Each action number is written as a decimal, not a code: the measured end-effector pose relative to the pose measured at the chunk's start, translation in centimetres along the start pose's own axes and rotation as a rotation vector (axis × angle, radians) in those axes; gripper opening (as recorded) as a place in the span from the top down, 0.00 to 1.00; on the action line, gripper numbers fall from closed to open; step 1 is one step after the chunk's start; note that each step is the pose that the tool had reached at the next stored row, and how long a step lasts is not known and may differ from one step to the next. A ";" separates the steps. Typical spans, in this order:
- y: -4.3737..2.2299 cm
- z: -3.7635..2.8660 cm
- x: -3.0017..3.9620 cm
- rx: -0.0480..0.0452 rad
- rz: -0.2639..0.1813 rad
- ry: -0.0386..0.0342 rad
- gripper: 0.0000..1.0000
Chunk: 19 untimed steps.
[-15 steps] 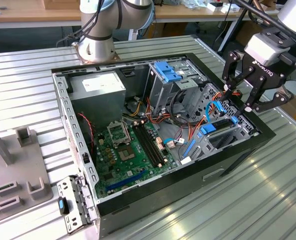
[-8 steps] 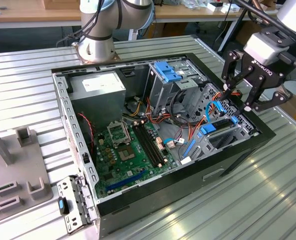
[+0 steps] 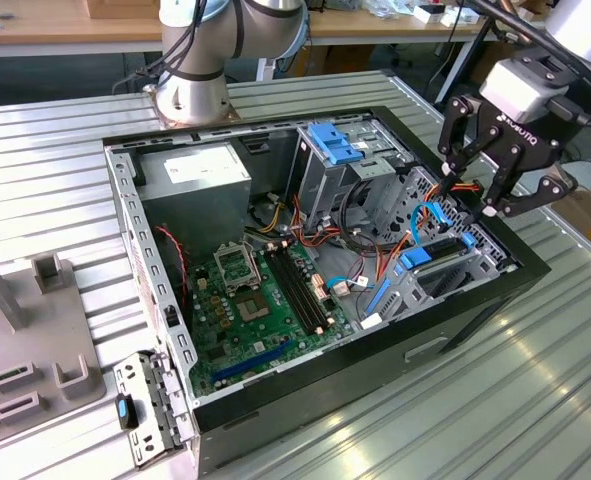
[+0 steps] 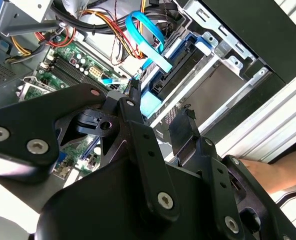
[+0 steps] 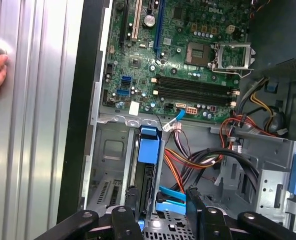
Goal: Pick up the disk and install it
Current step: 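Insert the first disk wire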
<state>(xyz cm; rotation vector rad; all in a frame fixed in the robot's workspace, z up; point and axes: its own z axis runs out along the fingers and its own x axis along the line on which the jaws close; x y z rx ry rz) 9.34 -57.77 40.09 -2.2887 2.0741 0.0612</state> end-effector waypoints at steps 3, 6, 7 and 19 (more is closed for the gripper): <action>-0.29 0.03 -0.45 -0.0003 -0.004 0.0000 0.50; -0.32 0.05 -0.59 -0.0003 -0.004 -0.0001 0.50; -0.33 0.04 -0.63 -0.0003 -0.004 0.0001 0.50; -0.64 0.16 -2.07 -0.0007 -0.011 0.0005 0.50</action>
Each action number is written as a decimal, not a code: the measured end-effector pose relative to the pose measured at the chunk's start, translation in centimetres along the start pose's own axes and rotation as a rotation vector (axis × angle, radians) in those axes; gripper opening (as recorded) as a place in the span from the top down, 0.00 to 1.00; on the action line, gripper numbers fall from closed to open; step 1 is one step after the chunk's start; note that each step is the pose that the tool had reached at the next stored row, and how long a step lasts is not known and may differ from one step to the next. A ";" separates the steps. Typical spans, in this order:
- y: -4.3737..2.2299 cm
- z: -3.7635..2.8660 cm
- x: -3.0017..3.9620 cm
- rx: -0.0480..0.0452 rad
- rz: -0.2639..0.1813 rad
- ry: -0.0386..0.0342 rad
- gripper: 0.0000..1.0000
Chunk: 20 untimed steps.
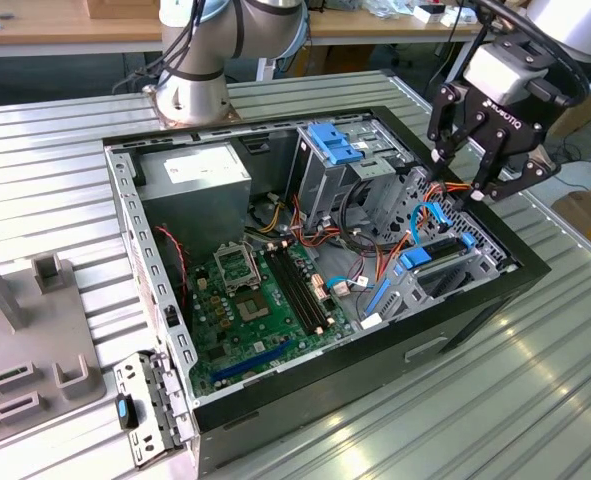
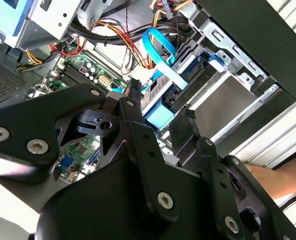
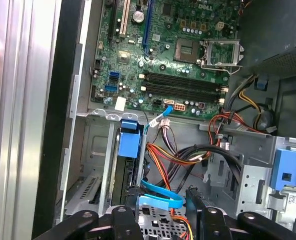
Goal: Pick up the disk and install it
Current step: 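Insert the first disk wire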
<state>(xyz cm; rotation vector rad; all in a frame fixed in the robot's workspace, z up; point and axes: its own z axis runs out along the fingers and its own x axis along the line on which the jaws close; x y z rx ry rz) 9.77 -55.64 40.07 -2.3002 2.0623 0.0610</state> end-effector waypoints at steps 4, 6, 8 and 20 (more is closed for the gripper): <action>-1.72 0.10 -0.09 -0.0006 -0.008 0.0004 0.50; -2.43 0.21 -0.06 -0.0016 -0.024 0.0002 0.50; -2.63 0.27 -0.03 -0.0027 -0.042 0.0000 0.50; -2.99 0.48 -0.03 -0.0096 -0.149 -0.0012 0.50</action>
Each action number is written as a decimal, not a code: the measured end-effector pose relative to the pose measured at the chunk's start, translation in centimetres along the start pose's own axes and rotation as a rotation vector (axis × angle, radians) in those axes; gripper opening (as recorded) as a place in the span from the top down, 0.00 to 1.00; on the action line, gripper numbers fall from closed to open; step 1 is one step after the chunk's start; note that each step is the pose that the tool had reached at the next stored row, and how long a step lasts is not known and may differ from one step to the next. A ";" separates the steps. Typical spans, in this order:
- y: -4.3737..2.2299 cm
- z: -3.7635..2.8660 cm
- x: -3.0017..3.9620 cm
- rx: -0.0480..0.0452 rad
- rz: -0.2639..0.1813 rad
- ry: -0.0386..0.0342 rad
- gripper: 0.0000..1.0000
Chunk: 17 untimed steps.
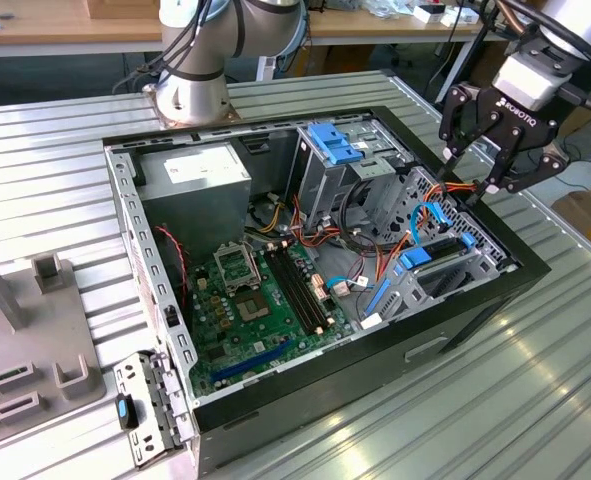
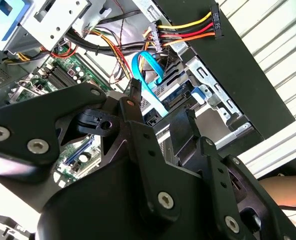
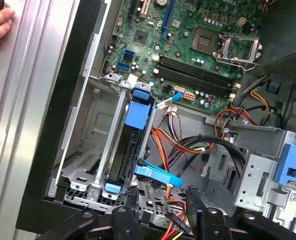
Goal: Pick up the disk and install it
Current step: 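Insert the first disk wire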
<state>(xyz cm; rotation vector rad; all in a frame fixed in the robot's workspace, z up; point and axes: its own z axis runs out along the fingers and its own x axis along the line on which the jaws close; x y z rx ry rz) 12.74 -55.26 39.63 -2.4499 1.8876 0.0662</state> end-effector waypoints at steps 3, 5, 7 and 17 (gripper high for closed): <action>-0.01 0.00 -0.02 -0.0003 -0.006 0.0000 0.50; -0.01 0.00 -0.02 -0.0004 -0.006 0.0000 0.50; -0.01 0.00 -0.03 -0.0004 -0.006 0.0000 0.50; -0.60 0.02 -0.08 -0.0016 -0.026 -0.0002 0.50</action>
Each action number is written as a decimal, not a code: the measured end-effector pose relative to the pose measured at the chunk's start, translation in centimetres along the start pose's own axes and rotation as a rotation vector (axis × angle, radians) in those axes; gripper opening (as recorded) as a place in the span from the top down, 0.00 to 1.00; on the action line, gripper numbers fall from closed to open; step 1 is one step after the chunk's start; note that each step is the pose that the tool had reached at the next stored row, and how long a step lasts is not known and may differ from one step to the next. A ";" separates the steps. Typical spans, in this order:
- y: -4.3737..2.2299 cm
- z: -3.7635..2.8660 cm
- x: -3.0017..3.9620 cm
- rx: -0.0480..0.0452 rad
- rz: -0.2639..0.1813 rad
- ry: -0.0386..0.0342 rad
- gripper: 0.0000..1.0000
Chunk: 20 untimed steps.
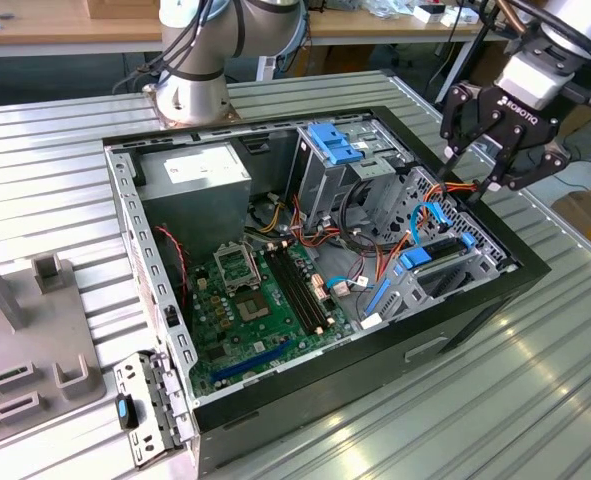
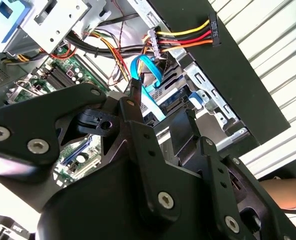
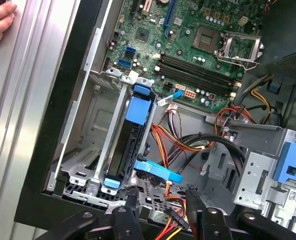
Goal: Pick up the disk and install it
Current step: 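Insert the first disk wire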
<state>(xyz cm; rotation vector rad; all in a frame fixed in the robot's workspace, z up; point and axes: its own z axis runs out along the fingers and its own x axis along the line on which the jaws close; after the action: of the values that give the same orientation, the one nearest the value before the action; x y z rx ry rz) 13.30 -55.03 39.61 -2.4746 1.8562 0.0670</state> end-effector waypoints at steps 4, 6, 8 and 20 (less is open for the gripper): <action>-0.36 0.15 0.07 -0.0027 -0.044 -0.0007 0.50; -0.51 0.27 0.12 -0.0044 -0.070 -0.0009 0.50; -1.19 0.31 0.32 -0.0058 -0.091 -0.0012 0.50; -2.23 -0.08 0.58 -0.0097 -0.251 -0.0250 0.50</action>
<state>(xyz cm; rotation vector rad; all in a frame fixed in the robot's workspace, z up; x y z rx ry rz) 15.60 -54.96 39.68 -2.6768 1.5243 0.0967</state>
